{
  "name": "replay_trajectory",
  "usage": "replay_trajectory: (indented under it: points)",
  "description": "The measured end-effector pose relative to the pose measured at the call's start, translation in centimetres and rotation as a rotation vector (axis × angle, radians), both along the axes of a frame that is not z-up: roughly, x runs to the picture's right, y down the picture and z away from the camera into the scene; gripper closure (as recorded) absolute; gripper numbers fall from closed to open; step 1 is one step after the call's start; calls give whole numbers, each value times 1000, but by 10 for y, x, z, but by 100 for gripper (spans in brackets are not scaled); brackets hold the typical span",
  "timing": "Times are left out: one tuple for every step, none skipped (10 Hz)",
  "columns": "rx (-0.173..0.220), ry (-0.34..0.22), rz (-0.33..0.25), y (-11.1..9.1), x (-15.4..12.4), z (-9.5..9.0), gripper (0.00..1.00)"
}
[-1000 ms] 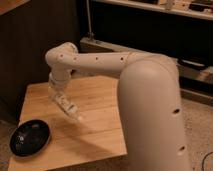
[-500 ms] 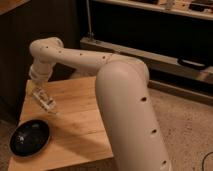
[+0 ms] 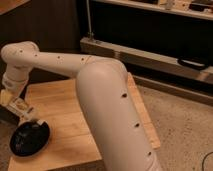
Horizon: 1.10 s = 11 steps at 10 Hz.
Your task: Place the bottle in the ceramic bowl
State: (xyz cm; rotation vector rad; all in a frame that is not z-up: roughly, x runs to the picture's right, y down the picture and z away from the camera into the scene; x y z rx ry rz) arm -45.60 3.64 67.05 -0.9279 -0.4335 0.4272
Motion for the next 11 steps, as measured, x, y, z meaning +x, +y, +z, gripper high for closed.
replay_trajectory:
  points:
    - [-2, -41, -28, 8, -10, 1, 97]
    - [-5, -71, -50, 14, -16, 7, 88]
    - [-9, -98, -72, 20, -20, 14, 77]
    - [-14, -104, -81, 23, -22, 16, 68]
    - [-22, -100, -95, 25, -21, 17, 58]
    - [-34, -95, -117, 31, -19, 21, 45]
    - [-44, -91, -135, 39, -18, 27, 36]
    - [-52, -88, -153, 47, -17, 32, 28]
    - [-66, -84, -179, 57, -14, 38, 21]
    - [-75, -87, -193, 62, -12, 37, 20]
    - [-87, -92, -213, 73, -11, 37, 20]
